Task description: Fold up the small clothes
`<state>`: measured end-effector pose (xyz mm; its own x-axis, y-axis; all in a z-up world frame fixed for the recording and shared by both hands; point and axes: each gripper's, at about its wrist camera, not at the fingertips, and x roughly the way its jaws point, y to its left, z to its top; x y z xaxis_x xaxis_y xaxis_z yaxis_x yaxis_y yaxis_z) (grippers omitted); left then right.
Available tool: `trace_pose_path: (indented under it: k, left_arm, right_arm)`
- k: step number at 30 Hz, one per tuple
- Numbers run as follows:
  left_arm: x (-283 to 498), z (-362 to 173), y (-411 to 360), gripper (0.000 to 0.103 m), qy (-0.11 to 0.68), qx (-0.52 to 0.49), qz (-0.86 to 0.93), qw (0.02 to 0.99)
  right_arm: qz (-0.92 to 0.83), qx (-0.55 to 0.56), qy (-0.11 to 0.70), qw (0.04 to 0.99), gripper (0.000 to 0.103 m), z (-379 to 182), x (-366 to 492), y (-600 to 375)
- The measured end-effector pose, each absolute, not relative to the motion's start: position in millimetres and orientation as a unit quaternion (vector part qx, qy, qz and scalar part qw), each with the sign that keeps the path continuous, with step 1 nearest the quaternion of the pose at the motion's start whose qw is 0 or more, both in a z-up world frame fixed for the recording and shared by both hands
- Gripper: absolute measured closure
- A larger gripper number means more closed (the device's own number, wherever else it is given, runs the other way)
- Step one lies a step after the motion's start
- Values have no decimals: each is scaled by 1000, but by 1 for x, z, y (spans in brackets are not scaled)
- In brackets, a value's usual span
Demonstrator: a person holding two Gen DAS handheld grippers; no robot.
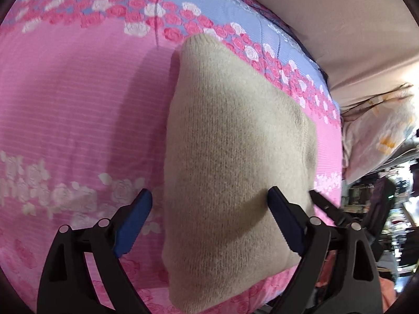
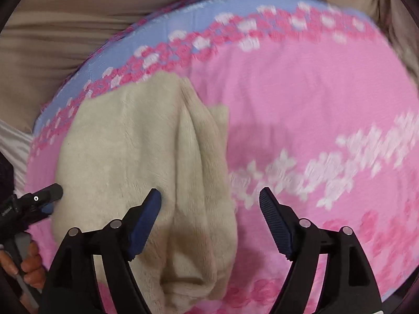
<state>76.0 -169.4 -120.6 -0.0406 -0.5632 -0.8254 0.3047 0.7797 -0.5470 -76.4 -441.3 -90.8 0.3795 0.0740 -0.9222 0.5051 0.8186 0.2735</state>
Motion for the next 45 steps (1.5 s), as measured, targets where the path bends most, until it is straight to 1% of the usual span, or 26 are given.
trace_pose_path:
  k: [3,4,5,6,8,9,10,11,14,15,16,17,19,21,23,24,25,27,28,29,30,32,35,39,45]
  left_arm:
    - [78,-144,-173,13,668,-132,-332,653]
    - [79,-155,-176,12,679,-134,-327,643]
    - [79,-158,-176,11,679,-138,-328,642]
    - [77,-154,-178,15,666,-140,-335,652]
    - [74,-145,-190,32,662,-109,-335,661]
    - [71,-135,-195,36,656,-101,-340,666]
    - [68,-125,-199,41,649,-100,-349,668]
    - [65,-112,-204,41,640,-98,-362,671]
    - [55,-89,-220,40,625,-108,-398,663]
    - [53,-89,-227,39,625,-109,-406,658]
    - [52,-93,-234,33,626,-107,-409,655]
    - [48,-101,-240,29,631,-101,-404,655]
    - [44,-123,-248,26,650,-85,-369,659]
    - [43,-136,-245,19,658,-90,-352,659]
    - [44,-140,-243,11,657,-95,-340,666]
    - [44,-141,-241,10,656,-93,-339,668]
    - [44,-143,-243,9,657,-89,-337,668]
    - [46,-147,-249,9,661,-87,-337,665]
    - [46,-148,-253,10,663,-85,-338,663]
    - [44,-150,-255,13,663,-81,-338,663]
    - [44,-149,-260,18,663,-79,-341,661]
    - [43,-142,-266,37,661,-63,-343,665]
    - [40,-122,-270,53,653,-43,-348,672]
    - [36,-83,-269,56,634,-31,-359,684]
    - [33,-1,-245,56,573,-10,-385,724]
  right_arm:
    - [-104,356,531,762,27,-113,-79,-450]
    - [-93,376,525,758,29,-119,-77,-452]
    - [-84,394,522,752,46,-124,-75,-454]
    - [-69,409,519,747,61,-128,-73,-453]
    - [-65,396,511,760,72,-116,-69,-451]
    - [-62,389,506,767,77,-106,-69,-450]
    - [-57,386,495,776,78,-94,-72,-450]
    - [-55,381,479,789,80,-78,-78,-451]
    - [-78,363,457,808,80,-49,-96,-463]
    - [-89,359,453,811,77,-45,-105,-472]
    - [-98,351,457,811,73,-46,-109,-478]
    - [-110,345,466,807,65,-53,-113,-485]
    - [-129,351,488,788,64,-76,-121,-499]
    - [-121,383,497,769,51,-97,-125,-506]
    - [-120,402,481,770,45,-105,-128,-506]
    - [-116,405,478,771,40,-107,-129,-505]
    - [-112,410,476,770,38,-110,-128,-504]
    - [-109,420,480,762,37,-121,-125,-504]
    - [-104,426,480,760,37,-126,-123,-504]
    - [-102,435,479,756,40,-129,-122,-504]
    - [-99,449,473,752,56,-131,-123,-506]
    - [-93,448,466,757,66,-124,-122,-505]
    - [-103,409,463,780,72,-94,-122,-494]
    - [-104,384,434,808,77,-47,-124,-477]
    - [-88,339,382,855,77,35,-120,-445]
